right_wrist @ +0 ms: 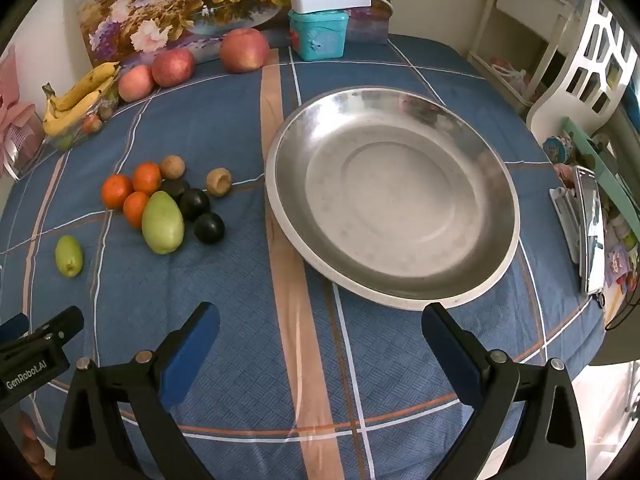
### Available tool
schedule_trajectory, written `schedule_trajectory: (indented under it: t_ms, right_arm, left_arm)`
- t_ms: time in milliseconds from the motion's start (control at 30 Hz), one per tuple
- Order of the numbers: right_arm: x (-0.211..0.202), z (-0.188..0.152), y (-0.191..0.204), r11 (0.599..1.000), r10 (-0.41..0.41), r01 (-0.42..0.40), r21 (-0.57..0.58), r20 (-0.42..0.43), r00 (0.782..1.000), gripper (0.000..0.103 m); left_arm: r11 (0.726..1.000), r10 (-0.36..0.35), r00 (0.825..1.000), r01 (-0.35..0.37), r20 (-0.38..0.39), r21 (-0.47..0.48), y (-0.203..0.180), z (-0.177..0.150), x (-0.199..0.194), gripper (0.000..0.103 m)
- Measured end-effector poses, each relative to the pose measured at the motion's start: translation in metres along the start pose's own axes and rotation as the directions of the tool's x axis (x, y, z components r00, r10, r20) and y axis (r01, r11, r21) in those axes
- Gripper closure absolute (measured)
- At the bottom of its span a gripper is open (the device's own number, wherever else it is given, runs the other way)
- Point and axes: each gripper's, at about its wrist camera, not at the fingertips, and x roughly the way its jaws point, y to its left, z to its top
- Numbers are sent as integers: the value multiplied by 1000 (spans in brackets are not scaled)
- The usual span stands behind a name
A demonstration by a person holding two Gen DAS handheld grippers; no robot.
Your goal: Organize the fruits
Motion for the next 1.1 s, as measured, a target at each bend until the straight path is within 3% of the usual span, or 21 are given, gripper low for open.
schedule_trajectory:
  t_ms: [767,1100]
  right_arm:
    - [6,-2,-1,1000,8,-8,4,-16,1000,2]
    - [-1,1,-4,997,69,-69,38,0,998,2]
  left_arm:
    - [1000,6,1000,-6,-5,9,-1,0,1,0]
    - [1000,8,1000,-8,-5,11,-4,0,-1,0]
